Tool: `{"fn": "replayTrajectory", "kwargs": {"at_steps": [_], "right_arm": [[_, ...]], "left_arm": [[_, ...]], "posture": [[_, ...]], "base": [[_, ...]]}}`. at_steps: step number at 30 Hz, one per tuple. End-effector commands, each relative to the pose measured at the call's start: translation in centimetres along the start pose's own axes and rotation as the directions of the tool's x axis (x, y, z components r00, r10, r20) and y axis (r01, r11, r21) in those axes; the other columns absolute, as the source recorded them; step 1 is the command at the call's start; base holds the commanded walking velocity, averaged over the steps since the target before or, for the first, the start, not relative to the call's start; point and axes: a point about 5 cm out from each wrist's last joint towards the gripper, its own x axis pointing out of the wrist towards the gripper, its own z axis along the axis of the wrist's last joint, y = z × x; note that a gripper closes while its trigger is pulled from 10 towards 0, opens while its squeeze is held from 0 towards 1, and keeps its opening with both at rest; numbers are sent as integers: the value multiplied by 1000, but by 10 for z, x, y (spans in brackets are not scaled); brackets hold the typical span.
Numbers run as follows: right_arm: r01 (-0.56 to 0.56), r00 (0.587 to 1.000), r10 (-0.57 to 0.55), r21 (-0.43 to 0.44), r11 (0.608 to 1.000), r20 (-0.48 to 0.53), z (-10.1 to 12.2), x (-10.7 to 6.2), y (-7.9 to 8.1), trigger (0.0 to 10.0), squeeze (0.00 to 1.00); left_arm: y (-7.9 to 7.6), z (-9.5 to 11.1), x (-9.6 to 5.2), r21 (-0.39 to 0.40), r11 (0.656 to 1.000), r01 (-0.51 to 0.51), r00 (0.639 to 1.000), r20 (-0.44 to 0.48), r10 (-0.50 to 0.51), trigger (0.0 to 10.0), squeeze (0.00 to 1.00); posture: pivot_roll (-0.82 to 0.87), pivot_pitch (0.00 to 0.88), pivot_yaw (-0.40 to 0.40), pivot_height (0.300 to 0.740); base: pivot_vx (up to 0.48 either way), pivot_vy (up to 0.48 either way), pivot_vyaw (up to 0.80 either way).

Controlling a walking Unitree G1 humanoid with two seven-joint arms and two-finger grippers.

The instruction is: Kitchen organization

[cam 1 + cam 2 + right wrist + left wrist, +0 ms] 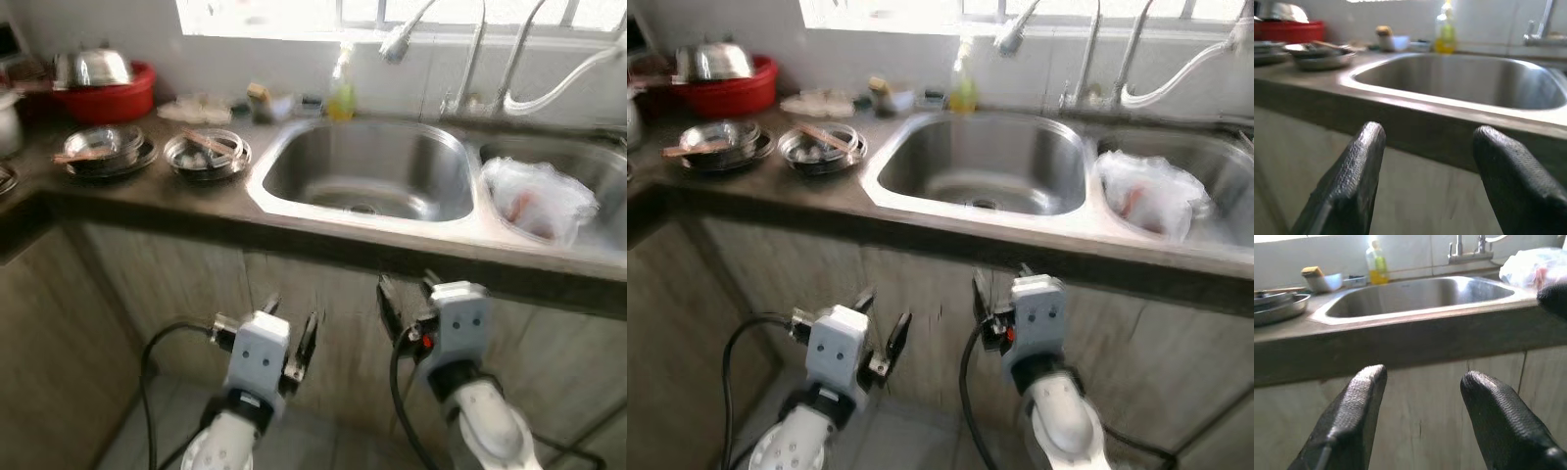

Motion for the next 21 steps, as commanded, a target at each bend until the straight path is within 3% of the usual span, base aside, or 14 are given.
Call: {"fn": "replayTrajectory", "kwargs": {"at_steps": [1,12,17,21], "right_arm": [[-5,1000,5,-8,1000,-1,0,0,1,10000,0],[-32,999,30,-36,999,-43,-11,-4,3,10000,0],[-40,998,37,-50,998,-59,-15,-4,4,10000,0],[-49,997,45,-57,997,-55,-15,-4,5,10000,0]], "left_arm": [[1,1,1,6,1000,-17,1000,-1,17,10000,0],[3,1,2,10,999,-40,999,-7,40,10000,0],[1,1,3,10,999,-33,999,-7,33,10000,0],[1,1,3,17,999,-33,999,-8,33,10000,0]], "posture": [[143,63,-29,740],[142,69,-34,740],[144,71,-34,740],[143,70,-34,740]], "base": [[0,0,0],[0,0,0],[0,0,777],[285,0,800]]}}
